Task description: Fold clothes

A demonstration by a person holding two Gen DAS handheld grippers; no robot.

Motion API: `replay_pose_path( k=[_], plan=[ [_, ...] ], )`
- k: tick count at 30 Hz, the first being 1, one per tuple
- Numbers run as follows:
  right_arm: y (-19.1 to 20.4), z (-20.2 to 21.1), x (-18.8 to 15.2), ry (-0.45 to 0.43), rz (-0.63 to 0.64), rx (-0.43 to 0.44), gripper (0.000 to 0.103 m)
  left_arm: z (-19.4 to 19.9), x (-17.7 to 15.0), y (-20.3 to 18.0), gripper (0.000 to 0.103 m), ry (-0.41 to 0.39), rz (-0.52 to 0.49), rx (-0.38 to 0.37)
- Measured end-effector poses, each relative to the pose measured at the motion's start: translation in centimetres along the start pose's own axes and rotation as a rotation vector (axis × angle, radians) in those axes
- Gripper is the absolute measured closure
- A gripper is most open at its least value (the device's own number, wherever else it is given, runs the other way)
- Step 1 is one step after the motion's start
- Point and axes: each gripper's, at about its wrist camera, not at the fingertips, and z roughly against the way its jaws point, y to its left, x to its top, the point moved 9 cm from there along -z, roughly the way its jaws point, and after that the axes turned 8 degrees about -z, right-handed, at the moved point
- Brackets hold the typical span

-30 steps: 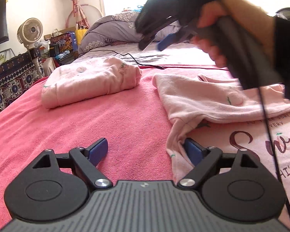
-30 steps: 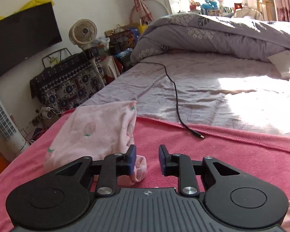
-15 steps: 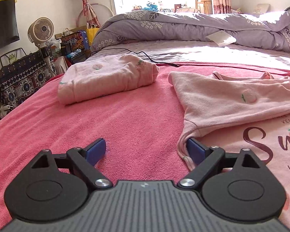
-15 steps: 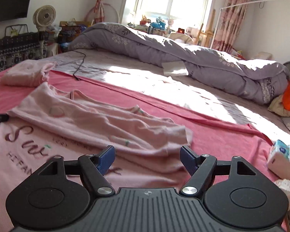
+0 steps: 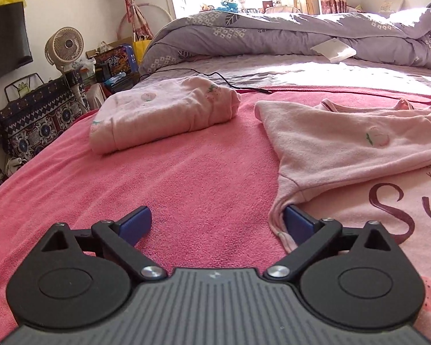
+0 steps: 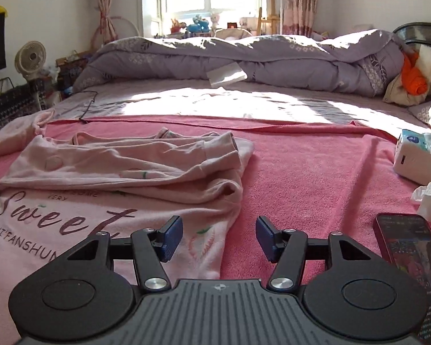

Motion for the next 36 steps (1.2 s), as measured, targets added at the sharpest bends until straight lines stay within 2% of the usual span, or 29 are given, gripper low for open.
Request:
replay_pose_path(
  k=[1, 2, 3, 4, 5, 6, 7, 8, 9, 11, 13, 15, 17, 21, 24, 26, 27, 29, 30, 32, 33, 36],
  plan=[
    [-0.1, -1.2, 0.2, 0.013, -0.028, -0.015, 0.046, -0.1, 0.0, 0.1, 0.002, 0.003, 0.008, -0.005],
    [-0.2, -1.6, 0.4, 0.018, -0.058, -0.020, 0.053, -0.1, -0.1, 0.1, 0.002, 0.004, 0.010, -0.006],
    [-0.2, -1.4, 0.6, 0.016, -0.050, -0.030, 0.065, 0.0, -0.2, 0.1, 0.002, 0.002, 0.009, -0.004],
    [-0.1, -1.0, 0.7, 0.018, -0.028, -0.037, 0.094, 0.0, -0.2, 0.0, 0.002, 0.001, 0.008, -0.003],
    [-0.3, -0.7, 0.7, 0.019, -0.015, -0.044, 0.094, 0.1, -0.2, 0.1, 0.002, 0.001, 0.009, -0.004],
    [-1.0, -0.5, 0.5, 0.013, 0.001, -0.088, 0.094, 0.1, -0.2, 0.1, 0.002, 0.001, 0.012, -0.007],
    [-2.1, -0.4, 0.2, 0.001, 0.025, -0.166, 0.101, 0.1, -0.3, 0.1, 0.002, 0.002, 0.015, -0.010],
    [-3.6, -0.4, -0.2, -0.016, 0.053, -0.249, 0.100, 0.1, -0.3, 0.1, 0.002, 0.002, 0.019, -0.012],
    [-4.9, -0.1, -0.6, -0.031, 0.049, -0.270, 0.100, 0.1, -0.2, 0.1, 0.002, 0.002, 0.019, -0.012],
    [-5.8, 1.5, -0.9, -0.044, -0.035, -0.157, 0.097, 0.1, -0.2, 0.1, 0.002, 0.002, 0.016, -0.011],
    [-5.2, 3.9, -1.4, -0.049, -0.109, 0.016, 0.092, 0.3, -0.3, 0.2, 0.002, 0.000, 0.028, -0.025],
    [-4.2, 6.5, -2.5, -0.060, -0.129, 0.130, 0.079, 1.0, -0.6, 0.4, 0.002, -0.009, 0.044, -0.048],
    [-3.6, 9.4, -4.2, -0.085, -0.113, 0.188, 0.051, 2.5, -1.5, 0.4, 0.002, -0.007, 0.062, -0.082],
    [-3.9, 13.2, -7.9, -0.058, -0.115, 0.274, 0.048, 7.7, -4.2, 0.7, 0.004, -0.050, 0.059, -0.191],
    [-5.3, 15.7, -10.2, -0.038, -0.164, 0.296, 0.048, 12.2, -6.3, 1.3, 0.004, -0.094, 0.065, -0.334],
    [-6.0, 16.9, -11.5, -0.021, -0.196, 0.312, 0.048, 14.7, -8.0, 1.4, 0.004, -0.095, 0.060, -0.413],
    [-6.2, 17.4, -12.1, -0.019, -0.206, 0.315, 0.048, 15.5, -8.9, 1.4, 0.004, -0.085, 0.051, -0.408],
    [-6.4, 18.3, -13.6, -0.008, -0.220, 0.288, 0.045, 16.9, -11.0, 1.5, 0.004, -0.063, 0.006, -0.306],
    [-6.3, 18.5, -14.3, -0.005, -0.214, 0.262, 0.045, 17.6, -12.0, 1.3, 0.004, -0.065, -0.045, -0.235],
    [-5.0, 18.8, -15.7, -0.012, -0.165, 0.215, 0.042, 18.7, -13.7, 0.0, 0.004, -0.079, -0.169, -0.152],
    [-4.0, 19.0, -16.2, -0.017, -0.134, 0.218, 0.041, 19.1, -14.6, -0.9, 0.004, -0.082, -0.236, -0.124],
    [-0.5, 19.1, -17.5, -0.021, -0.071, 0.262, 0.034, 19.6, -17.4, -4.0, 0.004, -0.066, -0.394, -0.144]
  ],
)
